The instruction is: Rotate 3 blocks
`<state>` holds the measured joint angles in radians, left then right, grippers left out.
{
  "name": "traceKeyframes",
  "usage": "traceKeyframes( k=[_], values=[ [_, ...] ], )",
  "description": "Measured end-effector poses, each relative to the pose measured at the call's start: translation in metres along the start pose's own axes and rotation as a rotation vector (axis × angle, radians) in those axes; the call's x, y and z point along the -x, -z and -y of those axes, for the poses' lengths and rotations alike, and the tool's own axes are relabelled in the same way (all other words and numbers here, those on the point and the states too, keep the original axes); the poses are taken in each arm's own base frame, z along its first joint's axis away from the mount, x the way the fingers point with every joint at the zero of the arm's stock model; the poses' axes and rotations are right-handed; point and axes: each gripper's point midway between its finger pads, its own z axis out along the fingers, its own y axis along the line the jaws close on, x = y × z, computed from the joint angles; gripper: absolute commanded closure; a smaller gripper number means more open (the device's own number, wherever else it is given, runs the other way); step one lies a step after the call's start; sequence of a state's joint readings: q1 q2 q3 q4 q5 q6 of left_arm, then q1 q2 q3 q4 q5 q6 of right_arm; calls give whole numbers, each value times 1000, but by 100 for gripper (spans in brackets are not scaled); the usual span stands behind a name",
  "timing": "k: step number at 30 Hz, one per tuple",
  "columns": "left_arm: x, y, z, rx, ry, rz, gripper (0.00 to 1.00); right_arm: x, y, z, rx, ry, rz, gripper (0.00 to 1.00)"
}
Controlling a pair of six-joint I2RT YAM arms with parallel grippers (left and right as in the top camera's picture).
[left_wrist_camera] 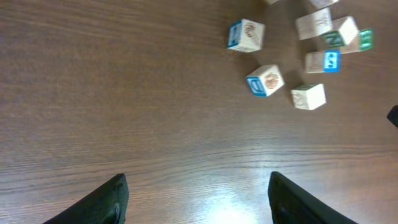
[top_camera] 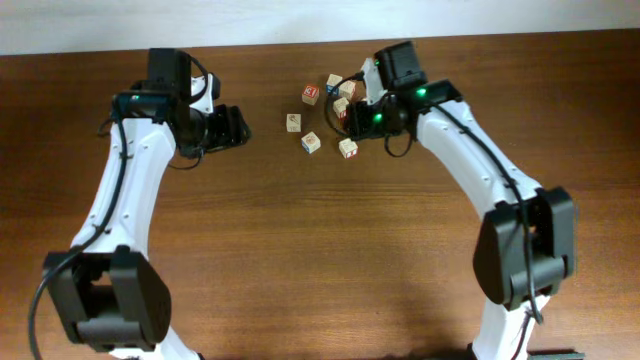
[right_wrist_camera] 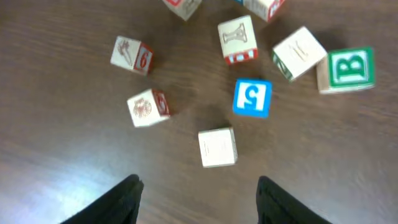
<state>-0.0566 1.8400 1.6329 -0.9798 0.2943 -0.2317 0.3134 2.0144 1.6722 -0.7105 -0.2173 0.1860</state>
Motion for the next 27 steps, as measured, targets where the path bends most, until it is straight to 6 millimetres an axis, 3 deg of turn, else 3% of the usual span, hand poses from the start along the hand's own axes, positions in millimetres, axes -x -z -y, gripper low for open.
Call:
traceKeyframes(
  k=[5, 13, 19, 24, 27],
  values=[
    [3, -1, -8, 47, 8, 12, 30, -2, -25, -4, -14, -1, 0, 45],
    [7, 0, -16, 93, 10, 34, 30, -18, -62, 7, -70, -25, -51, 49],
    [9, 0, -17, 101, 8, 44, 30, -21, -75, 14, -106, -21, -49, 50],
    [10, 0, -18, 104, 8, 45, 30, -26, -86, 18, -119, -26, -64, 64],
    [10, 0, -18, 104, 8, 45, 30, -28, -88, 18, -120, -31, -68, 66]
  ],
)
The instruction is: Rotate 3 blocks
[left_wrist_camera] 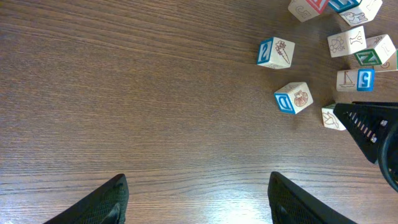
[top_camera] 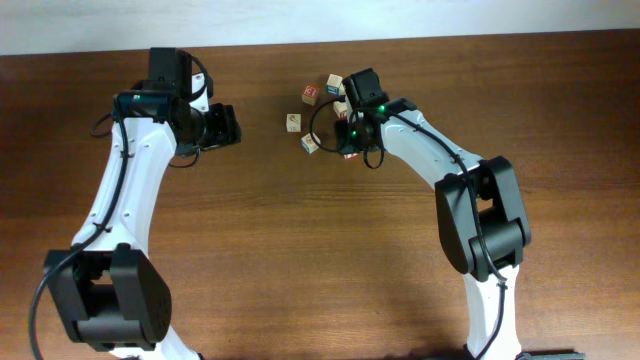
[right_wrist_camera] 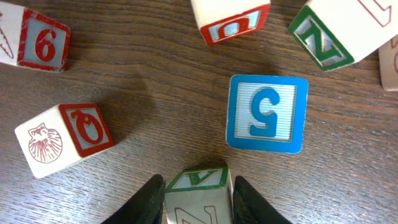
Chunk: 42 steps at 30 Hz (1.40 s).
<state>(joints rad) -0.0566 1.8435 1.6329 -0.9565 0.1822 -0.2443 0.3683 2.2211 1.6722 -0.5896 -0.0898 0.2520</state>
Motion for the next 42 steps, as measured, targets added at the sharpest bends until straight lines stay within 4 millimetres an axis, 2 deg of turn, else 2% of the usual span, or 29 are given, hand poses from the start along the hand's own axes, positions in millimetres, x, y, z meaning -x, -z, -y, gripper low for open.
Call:
traceKeyframes(
  k=[3, 7, 17, 21, 32, 35, 39, 40, 42],
  values=[
    [0, 0, 0, 0, 0, 0, 30, 0, 0, 0, 0, 1, 0, 67],
    [0, 0, 0, 0, 0, 0, 30, -2, 0, 0, -2, -1, -9, 74],
    [-3, -1, 7, 2, -19, -4, 30, -30, 10, 2, -15, -57, -145, 73],
    [-5, -3, 14, 17, -43, -3, 28, -52, 17, -1, -1, -90, -245, 76],
    [-10, -5, 27, 27, -79, -6, 24, -118, 44, 3, -28, -163, -533, 76],
    [-11, -6, 29, 26, -83, -5, 23, -120, 45, 3, -28, -165, -543, 66],
    [-8, -6, 29, 25, -84, 6, 22, -120, 46, 3, -30, -170, -544, 35],
    [-7, -6, 30, 24, -85, 10, 22, -118, 48, 2, -29, -160, -542, 30],
    [-6, -6, 30, 23, -86, 13, 22, -107, 52, -1, -19, -149, -519, 27]
  ],
)
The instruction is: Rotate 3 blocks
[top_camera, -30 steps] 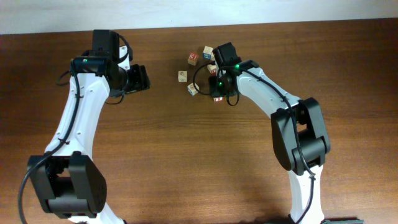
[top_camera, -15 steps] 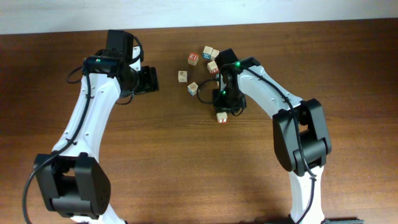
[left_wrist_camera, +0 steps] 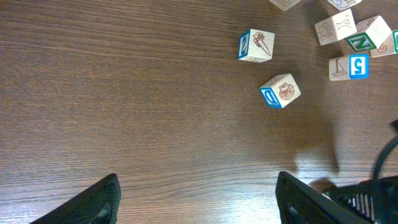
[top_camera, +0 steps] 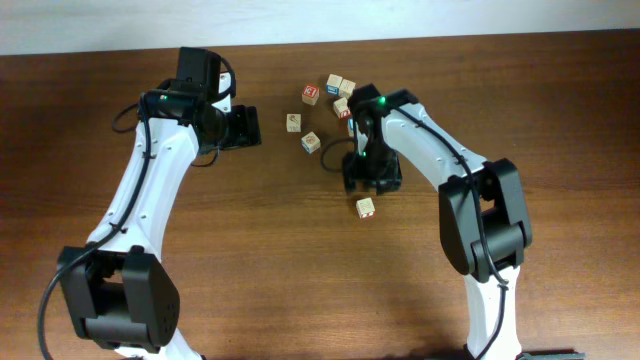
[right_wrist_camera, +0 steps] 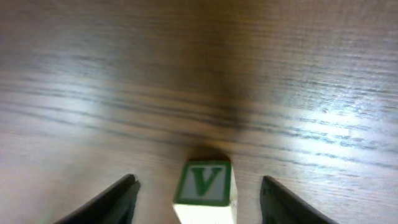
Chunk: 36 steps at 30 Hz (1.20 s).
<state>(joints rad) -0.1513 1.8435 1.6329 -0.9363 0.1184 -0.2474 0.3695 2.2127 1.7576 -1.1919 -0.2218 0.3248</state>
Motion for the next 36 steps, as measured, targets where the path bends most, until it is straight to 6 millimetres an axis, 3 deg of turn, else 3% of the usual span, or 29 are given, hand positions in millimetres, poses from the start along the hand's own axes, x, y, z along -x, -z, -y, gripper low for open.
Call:
traceKeyframes(
  k=[6, 11, 15, 18, 23, 27, 29, 36],
  values=[
    [4, -1, 17, -18, -39, 28, 13, 44, 52, -13, 54, 22, 172, 27],
    [16, -12, 61, -73, -141, 86, 9, 68, 81, 28, 69, -66, 238, 27],
    [29, -55, 100, -89, -269, 39, 12, 68, 88, 73, 59, -147, 223, 28],
    [29, -96, 116, -89, -400, -6, 13, 65, 89, 83, 52, -155, 210, 28],
    [11, -139, 119, -79, -603, -73, 16, 59, 88, 84, 34, -141, 188, 29],
    [2, -151, 113, -70, -686, -110, 31, 58, 87, 84, 32, -134, 183, 31],
    [-3, -155, 111, -72, -722, -132, 46, 58, 87, 84, 32, -130, 183, 31],
    [-14, -160, 112, -74, -762, -166, 45, 58, 87, 85, 29, -129, 183, 32]
  ],
)
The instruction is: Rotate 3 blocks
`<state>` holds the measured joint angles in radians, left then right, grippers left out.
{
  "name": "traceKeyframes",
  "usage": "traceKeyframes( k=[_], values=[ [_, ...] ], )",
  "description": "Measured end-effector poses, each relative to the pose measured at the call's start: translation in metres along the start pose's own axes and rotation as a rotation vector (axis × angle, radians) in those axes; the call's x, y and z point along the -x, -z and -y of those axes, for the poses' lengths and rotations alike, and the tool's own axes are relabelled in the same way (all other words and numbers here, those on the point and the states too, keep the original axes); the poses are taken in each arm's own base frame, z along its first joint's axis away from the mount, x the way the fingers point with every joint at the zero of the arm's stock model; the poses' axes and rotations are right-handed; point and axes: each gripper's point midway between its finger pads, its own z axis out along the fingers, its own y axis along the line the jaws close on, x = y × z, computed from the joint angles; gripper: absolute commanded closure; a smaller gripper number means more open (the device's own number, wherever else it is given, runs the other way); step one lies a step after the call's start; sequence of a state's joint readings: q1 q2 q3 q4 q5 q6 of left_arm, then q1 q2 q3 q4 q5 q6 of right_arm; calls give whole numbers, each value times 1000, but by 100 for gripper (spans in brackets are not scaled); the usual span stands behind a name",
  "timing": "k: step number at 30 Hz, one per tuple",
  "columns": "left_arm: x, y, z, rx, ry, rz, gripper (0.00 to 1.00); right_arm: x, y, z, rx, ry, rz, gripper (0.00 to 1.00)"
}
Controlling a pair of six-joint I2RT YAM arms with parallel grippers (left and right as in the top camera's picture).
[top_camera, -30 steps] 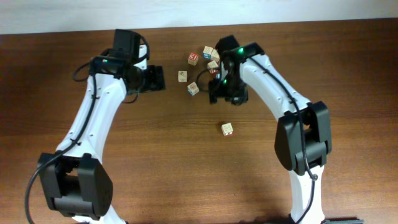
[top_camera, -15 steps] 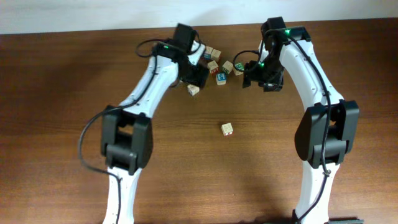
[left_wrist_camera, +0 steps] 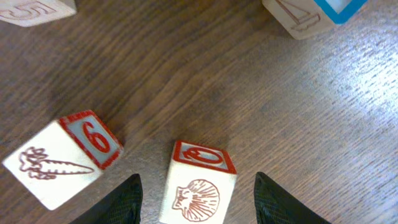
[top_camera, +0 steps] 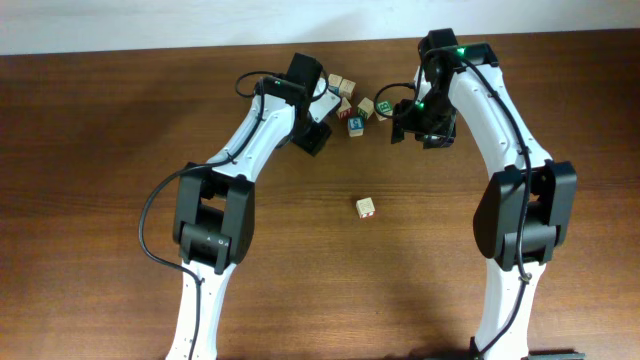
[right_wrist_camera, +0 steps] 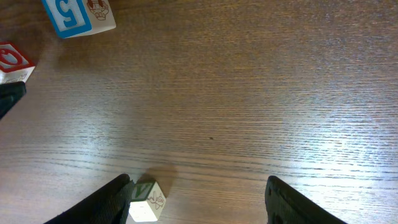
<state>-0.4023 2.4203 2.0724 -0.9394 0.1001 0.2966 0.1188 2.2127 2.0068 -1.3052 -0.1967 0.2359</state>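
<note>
A wooden block with a shell drawing and a red-framed letter (left_wrist_camera: 199,186) stands between the fingers of my left gripper (left_wrist_camera: 196,186), which is open with a gap on each side. In the overhead view that gripper (top_camera: 312,135) is at the left edge of the block cluster (top_camera: 352,103). One block with a green V (right_wrist_camera: 146,200) lies apart at mid-table (top_camera: 366,207), close to my right gripper's left finger in the wrist view. My right gripper (right_wrist_camera: 198,183) is open and holds nothing, right of the cluster (top_camera: 418,125).
Beside the shell block lies a block with a red 6 and a carrot (left_wrist_camera: 59,158). A blue-faced block with a boat (left_wrist_camera: 308,15) is further off. The blue 5 block (right_wrist_camera: 78,15) and a green B block (top_camera: 381,108) belong to the cluster. The wooden table (top_camera: 150,280) stretches around.
My left gripper has gone from left of the cluster to the shell block, open around it. My right gripper has left the V block and now hangs right of the cluster.
Both grippers were open, the right one above the cluster. Then the right fingers stood close around a green-lettered block there. Later that block lay alone at mid-table with the right gripper open over it. Now the right arm is away and the left gripper frames the shell block.
</note>
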Motion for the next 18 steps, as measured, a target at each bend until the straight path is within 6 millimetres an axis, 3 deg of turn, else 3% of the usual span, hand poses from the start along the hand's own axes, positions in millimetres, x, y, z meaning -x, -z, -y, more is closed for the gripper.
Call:
traceKeyframes(
  k=[7, 12, 18],
  values=[
    [-2, -1, 1, -4, -22, -11, 72, 0, 0, 0, -1, 1, -1, 32],
    [-4, 0, 1, -2, 20, -19, 74, -1, 0, 0, -2, -1, -5, 32],
    [-24, 7, 7, -10, 231, -115, 75, -4, 0, 2, -12, -2, -14, 32]
  ],
)
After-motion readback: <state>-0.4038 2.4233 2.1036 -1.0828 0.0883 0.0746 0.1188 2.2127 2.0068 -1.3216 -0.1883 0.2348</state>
